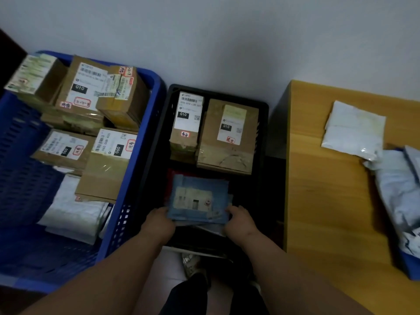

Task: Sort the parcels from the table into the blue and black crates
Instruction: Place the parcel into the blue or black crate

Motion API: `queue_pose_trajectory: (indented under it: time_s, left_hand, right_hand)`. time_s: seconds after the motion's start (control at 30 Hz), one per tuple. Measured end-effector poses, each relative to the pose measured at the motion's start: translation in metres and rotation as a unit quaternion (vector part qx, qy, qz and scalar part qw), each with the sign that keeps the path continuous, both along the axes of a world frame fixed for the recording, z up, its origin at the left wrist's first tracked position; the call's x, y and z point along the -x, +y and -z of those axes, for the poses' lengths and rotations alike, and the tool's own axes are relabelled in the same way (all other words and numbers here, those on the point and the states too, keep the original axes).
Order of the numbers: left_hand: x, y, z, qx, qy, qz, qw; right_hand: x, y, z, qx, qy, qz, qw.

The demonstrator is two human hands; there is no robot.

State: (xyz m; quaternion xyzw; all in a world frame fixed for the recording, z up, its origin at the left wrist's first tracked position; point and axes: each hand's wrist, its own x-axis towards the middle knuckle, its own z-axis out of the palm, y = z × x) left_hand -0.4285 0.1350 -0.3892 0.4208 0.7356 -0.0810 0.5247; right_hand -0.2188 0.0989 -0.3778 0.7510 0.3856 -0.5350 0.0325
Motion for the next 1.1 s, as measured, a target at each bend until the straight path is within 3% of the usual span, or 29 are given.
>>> queue_pose_trajectory:
  time_s: [0.23,0.47,0.77,1.1]
  left_hand:
    - [-0.047,-0.011,-0.032,-0.054,-0.003,-0.012,0.998]
    - [-0.128,-0.039,-0.085,-0.156,-0.002,0.007,0.988]
    - [-0.257,-0.090,-0.147,-0.230,-0.084,0.045,0.968]
    - [-0.319,-0.101,-0.180,-0.257,-0.136,0.136,0.947]
  right_hand:
    - [-0.021,-0.005,-0.038,-0.058,0.015,0.016,0.998]
    - [-0.083,-0.028,-0.101,-0.206,0.024,0.001,0.978]
    - [-0.208,-0.096,-0.158,-0.349,-0.059,0.012,0.935]
    - [-0.283,-0.156,-0.167,-0.313,-0.204,0.105,0.922]
